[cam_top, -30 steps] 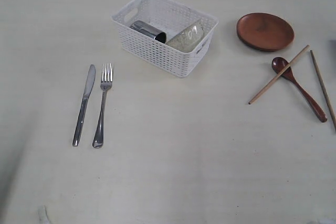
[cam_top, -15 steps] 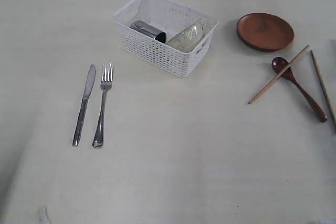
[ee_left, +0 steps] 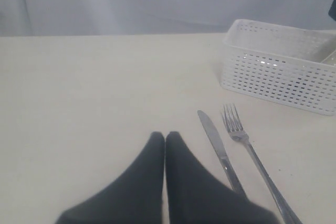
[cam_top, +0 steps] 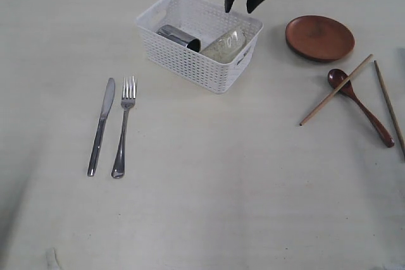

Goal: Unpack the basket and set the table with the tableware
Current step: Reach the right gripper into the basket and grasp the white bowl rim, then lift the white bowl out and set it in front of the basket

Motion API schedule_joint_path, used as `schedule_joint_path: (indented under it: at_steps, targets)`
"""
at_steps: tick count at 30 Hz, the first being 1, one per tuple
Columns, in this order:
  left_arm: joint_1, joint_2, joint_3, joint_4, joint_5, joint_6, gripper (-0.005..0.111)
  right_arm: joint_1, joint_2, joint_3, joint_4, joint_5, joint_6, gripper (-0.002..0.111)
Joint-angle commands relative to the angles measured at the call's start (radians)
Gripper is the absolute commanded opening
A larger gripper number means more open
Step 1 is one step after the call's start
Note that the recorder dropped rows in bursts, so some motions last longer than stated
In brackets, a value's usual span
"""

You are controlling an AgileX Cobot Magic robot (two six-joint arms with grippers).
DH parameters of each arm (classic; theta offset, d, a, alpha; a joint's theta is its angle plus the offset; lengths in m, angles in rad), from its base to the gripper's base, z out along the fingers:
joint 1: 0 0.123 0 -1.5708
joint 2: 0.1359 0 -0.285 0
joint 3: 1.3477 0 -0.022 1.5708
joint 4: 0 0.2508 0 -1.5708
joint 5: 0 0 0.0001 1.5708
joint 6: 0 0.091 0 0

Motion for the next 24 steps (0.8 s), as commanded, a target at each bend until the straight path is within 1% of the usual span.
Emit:
schedule_joint_path:
  at_steps: [1, 4, 9, 13, 21, 22, 24]
  targets:
    - [-0.008, -0.003, 0.003, 0.002, -0.002, -0.003, 0.0, -0.003, -0.06, 0.099, -0.017, 0.005, -0.005, 0.042]
    - [-0.008, -0.003, 0.003, 0.002, -0.002, -0.003, 0.0, -0.003, -0.07, 0.112, -0.017, 0.005, -0.01, 0.042]
    - [-0.008, -0.003, 0.003, 0.002, -0.002, -0.003, 0.0, -0.003, -0.067, 0.11, -0.004, 0.005, 0.054, 0.042]
    - [-0.008, -0.003, 0.003, 0.002, -0.002, -0.003, 0.0, -0.003, -0.038, 0.108, 0.043, 0.005, 0.085, 0.042]
    - [-0.008, -0.003, 0.003, 0.002, -0.002, -0.001, 0.0, -0.003, 0.031, 0.108, 0.073, -0.002, 0.121, 0.042]
    - [-0.008, -0.003, 0.003, 0.002, -0.002, -0.001, 0.0, -0.003, 0.035, 0.108, 0.075, -0.002, 0.121, 0.041]
    - [-0.008, -0.003, 0.003, 0.002, -0.002, -0.001, 0.0, -0.003, 0.039, 0.108, 0.075, -0.002, 0.121, 0.036]
